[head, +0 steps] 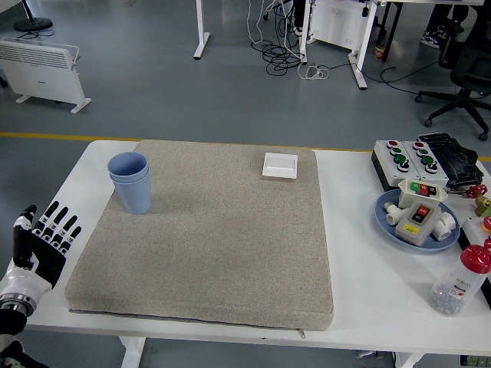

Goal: Push cup pick cup insert cup

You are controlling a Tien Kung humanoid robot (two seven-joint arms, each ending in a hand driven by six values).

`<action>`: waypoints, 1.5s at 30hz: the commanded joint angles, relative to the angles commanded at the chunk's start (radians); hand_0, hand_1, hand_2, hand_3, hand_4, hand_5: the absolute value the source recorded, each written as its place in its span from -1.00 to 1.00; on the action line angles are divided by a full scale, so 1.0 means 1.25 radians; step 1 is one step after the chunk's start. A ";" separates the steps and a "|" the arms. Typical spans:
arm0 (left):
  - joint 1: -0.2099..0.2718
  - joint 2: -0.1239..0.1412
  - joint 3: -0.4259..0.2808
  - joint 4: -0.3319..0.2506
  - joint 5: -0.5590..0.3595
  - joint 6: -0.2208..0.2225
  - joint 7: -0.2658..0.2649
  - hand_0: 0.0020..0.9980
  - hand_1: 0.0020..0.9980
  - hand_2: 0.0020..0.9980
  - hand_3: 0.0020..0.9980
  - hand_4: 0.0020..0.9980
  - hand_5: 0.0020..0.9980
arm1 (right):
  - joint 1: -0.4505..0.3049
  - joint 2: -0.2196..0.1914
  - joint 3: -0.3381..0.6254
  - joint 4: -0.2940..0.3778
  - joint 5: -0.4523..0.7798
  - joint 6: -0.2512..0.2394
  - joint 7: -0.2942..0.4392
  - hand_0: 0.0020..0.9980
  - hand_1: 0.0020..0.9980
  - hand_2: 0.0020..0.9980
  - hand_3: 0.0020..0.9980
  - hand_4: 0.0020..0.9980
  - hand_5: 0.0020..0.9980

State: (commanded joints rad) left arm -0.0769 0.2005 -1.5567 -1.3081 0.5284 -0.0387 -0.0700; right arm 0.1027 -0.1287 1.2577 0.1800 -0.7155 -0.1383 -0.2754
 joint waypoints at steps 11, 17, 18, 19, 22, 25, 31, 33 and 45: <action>-0.001 -0.002 -0.007 0.002 0.006 0.005 -0.002 0.93 0.93 1.00 0.94 0.16 1.00 | 0.006 -0.002 0.000 0.000 0.006 0.002 0.002 0.45 0.30 0.29 0.14 -0.77 -0.08; -0.002 -0.003 -0.013 0.000 0.011 0.007 -0.003 0.94 0.93 1.00 0.94 0.16 1.00 | 0.009 -0.003 0.001 0.000 0.006 0.002 0.003 0.45 0.30 0.29 0.14 -0.77 -0.08; -0.004 -0.003 -0.013 0.000 0.012 0.007 -0.002 0.94 0.93 1.00 0.94 0.16 1.00 | 0.010 -0.003 0.001 0.000 0.006 0.002 0.003 0.45 0.30 0.29 0.14 -0.77 -0.08; -0.005 -0.003 -0.013 -0.001 0.013 0.007 -0.002 0.94 0.93 1.00 0.94 0.16 1.00 | 0.010 -0.002 0.001 0.000 0.005 0.002 0.003 0.45 0.30 0.29 0.14 -0.77 -0.08; -0.007 -0.004 -0.015 -0.001 0.015 0.008 -0.002 0.94 0.93 1.00 0.94 0.16 1.00 | 0.013 -0.003 0.002 0.000 0.006 0.002 0.004 0.45 0.30 0.29 0.14 -0.77 -0.08; -0.007 -0.005 -0.017 -0.001 0.015 0.008 -0.003 0.94 0.93 1.00 0.94 0.16 1.00 | 0.014 -0.002 0.003 0.000 0.005 0.002 0.004 0.45 0.30 0.29 0.14 -0.77 -0.08; -0.005 -0.005 -0.019 0.000 0.016 0.009 -0.004 0.94 0.93 1.00 0.93 0.16 1.00 | 0.014 -0.003 0.004 0.000 0.003 0.001 0.003 0.45 0.30 0.29 0.14 -0.77 -0.08; -0.005 -0.005 -0.021 0.000 0.017 0.009 -0.003 0.93 0.93 1.00 0.93 0.16 1.00 | 0.013 -0.003 0.004 0.000 0.002 0.001 0.002 0.45 0.30 0.29 0.14 -0.77 -0.08; 0.000 -0.004 -0.019 0.001 0.022 0.011 -0.003 0.93 0.93 1.00 0.92 0.15 1.00 | 0.007 -0.002 0.002 0.000 -0.001 -0.001 0.000 0.45 0.30 0.30 0.14 -0.77 -0.08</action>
State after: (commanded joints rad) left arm -0.0768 0.1953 -1.5799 -1.3074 0.5556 -0.0254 -0.0736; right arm 0.1112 -0.1313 1.2602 0.1800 -0.7172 -0.1399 -0.2756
